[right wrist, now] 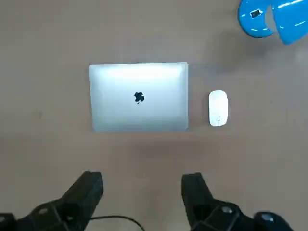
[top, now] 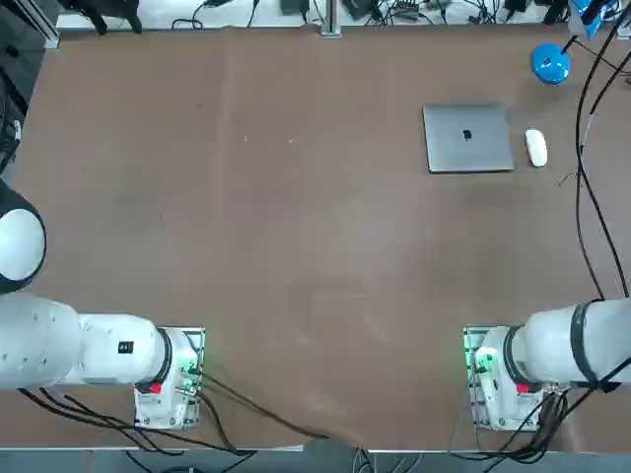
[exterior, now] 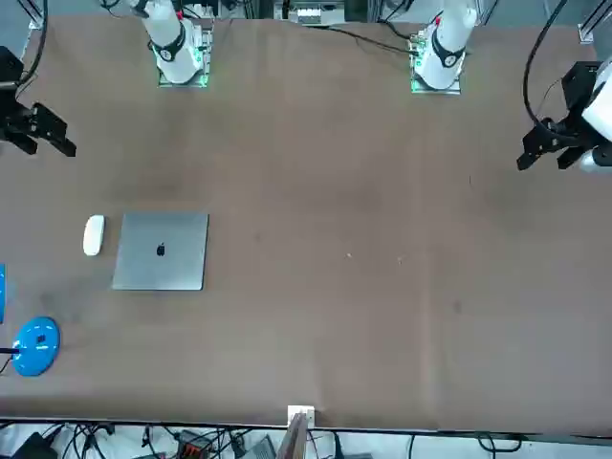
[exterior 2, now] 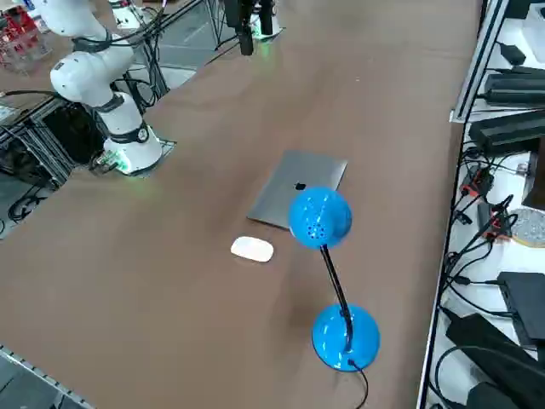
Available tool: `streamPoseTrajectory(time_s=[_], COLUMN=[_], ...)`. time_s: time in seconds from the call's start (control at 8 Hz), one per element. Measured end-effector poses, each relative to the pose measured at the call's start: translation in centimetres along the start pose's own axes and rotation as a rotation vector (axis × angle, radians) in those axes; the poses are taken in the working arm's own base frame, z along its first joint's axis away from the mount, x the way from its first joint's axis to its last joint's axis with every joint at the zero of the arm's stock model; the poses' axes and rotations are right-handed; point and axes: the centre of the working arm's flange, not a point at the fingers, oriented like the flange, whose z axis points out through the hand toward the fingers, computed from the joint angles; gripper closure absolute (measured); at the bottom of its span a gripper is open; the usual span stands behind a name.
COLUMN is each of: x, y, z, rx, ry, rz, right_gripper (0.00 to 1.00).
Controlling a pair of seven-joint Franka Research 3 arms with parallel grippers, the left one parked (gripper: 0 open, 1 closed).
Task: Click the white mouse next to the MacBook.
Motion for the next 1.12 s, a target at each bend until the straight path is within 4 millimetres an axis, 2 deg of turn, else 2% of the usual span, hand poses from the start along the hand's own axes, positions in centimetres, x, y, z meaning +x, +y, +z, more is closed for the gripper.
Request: streamPoseTrajectory(time_s=[0.5, 0.88, 1.0, 1.12], x=[0.2, 1.1, 1.6, 2.2], y=[0.3, 1.4, 2.1, 3.1], z=[0.3, 2.2, 3.3, 4.7], rx=[0.000, -0.001, 0.000, 0.001], ry=[-0.005, -0.040, -0.061, -0.084], rz=[0.005, 0.023, 0.027, 0.021], right_gripper=[0.00, 0.03, 0.06, 0.17])
